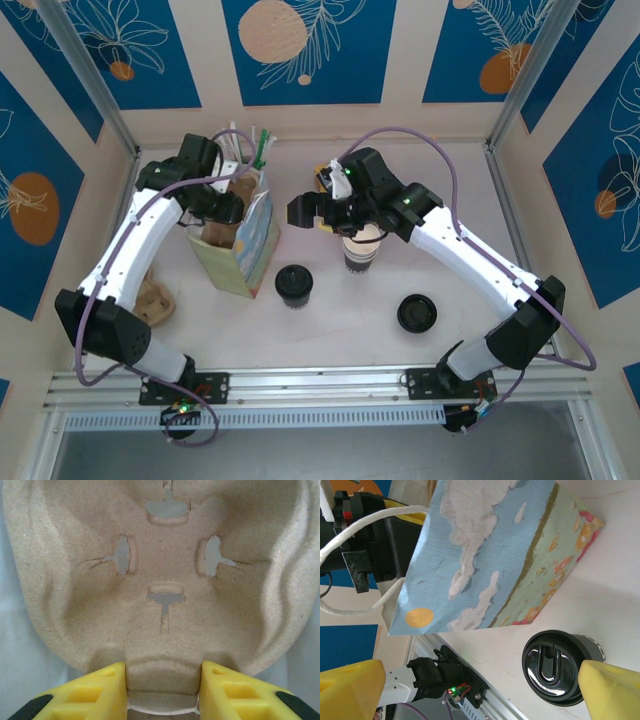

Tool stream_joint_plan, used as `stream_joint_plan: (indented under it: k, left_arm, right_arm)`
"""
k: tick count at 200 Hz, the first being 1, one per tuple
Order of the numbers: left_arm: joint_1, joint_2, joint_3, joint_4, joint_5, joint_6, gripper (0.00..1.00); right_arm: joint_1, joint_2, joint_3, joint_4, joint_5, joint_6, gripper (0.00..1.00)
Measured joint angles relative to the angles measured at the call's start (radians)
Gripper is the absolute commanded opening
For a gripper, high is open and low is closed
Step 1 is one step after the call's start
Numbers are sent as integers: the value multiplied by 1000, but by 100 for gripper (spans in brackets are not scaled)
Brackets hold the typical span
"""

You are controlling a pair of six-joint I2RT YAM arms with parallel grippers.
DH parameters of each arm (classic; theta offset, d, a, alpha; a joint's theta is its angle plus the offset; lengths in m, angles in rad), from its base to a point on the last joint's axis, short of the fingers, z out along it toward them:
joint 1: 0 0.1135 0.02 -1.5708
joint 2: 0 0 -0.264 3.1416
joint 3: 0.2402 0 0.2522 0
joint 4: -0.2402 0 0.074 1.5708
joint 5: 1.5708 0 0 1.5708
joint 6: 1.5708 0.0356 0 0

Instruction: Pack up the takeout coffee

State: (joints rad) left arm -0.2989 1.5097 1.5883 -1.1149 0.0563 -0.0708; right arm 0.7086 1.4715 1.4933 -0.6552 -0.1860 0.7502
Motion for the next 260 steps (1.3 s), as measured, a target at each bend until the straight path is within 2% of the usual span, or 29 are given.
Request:
stream_joint_plan:
  k: [175, 260]
  left_arm:
    - [-6, 201, 111, -140, -30, -2, 39]
    - [-22, 250, 130, -166, -43, -3, 39]
  right_arm:
    - [-11, -24, -36, 12, 0, 11, 99]
    - [-18, -24, -37, 12, 0, 11, 99]
